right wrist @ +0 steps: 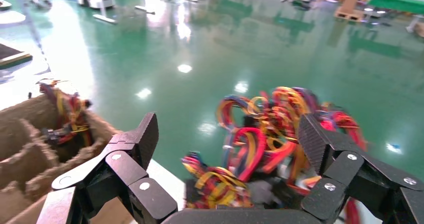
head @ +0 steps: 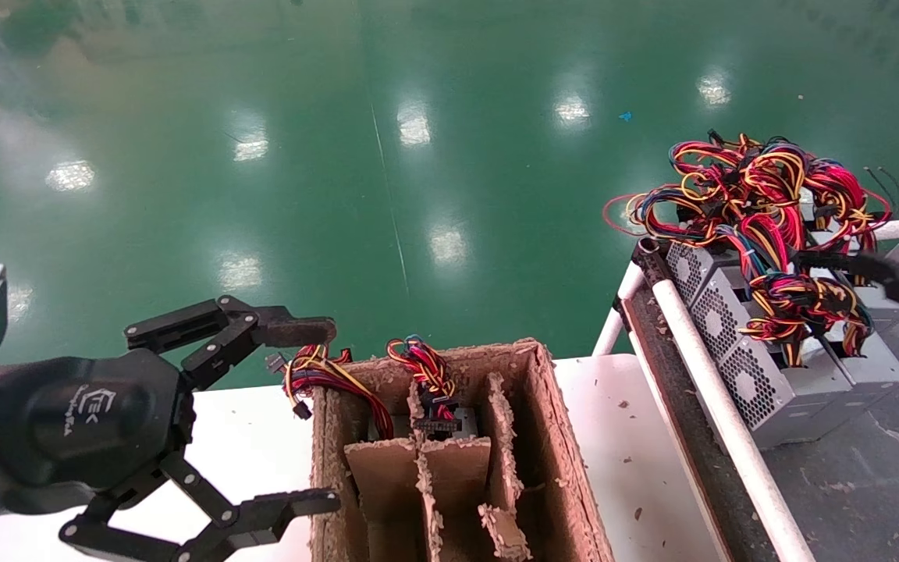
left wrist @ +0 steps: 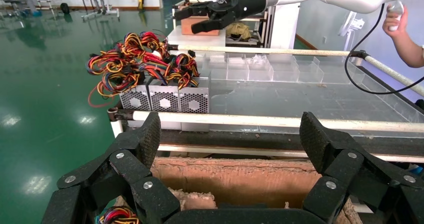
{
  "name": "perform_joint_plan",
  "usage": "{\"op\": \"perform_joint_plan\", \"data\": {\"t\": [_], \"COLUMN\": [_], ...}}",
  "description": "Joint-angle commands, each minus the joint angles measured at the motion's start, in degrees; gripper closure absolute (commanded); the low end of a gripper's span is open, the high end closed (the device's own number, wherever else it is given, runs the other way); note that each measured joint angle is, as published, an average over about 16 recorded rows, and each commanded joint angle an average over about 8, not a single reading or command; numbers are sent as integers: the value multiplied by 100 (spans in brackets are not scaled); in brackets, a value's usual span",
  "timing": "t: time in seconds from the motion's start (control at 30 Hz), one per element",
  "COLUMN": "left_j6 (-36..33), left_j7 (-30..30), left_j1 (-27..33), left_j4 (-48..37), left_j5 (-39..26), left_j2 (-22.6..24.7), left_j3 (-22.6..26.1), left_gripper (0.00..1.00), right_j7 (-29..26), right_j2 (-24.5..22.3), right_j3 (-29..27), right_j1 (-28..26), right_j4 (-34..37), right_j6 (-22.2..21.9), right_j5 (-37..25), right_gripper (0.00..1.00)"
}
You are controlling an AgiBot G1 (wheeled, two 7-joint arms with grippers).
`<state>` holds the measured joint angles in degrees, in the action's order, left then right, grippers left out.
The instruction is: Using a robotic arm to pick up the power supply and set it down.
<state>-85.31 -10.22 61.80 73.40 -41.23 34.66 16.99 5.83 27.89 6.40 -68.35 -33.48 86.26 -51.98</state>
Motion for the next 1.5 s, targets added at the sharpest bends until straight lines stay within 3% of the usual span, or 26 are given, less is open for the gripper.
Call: {"op": "perform_joint_plan", "data": {"t": [0.03, 1.5], "left_j6": [0, 4], "left_j7": [1, 8], "left_j1": [1, 4], "left_j4": [-1, -3], "left_j5": [0, 9], "left_j2": [0, -5], "left_j3": [1, 14], "left_gripper": [0, 0], "right_j7": [-51, -1378], "right_j2": [20, 592], "right_j3": [28, 799], "right_j1": [18, 563], "right_j4": [-118, -3330], "right_j6": [1, -47], "right_j5": [31, 840], "right_gripper": [0, 0]}}
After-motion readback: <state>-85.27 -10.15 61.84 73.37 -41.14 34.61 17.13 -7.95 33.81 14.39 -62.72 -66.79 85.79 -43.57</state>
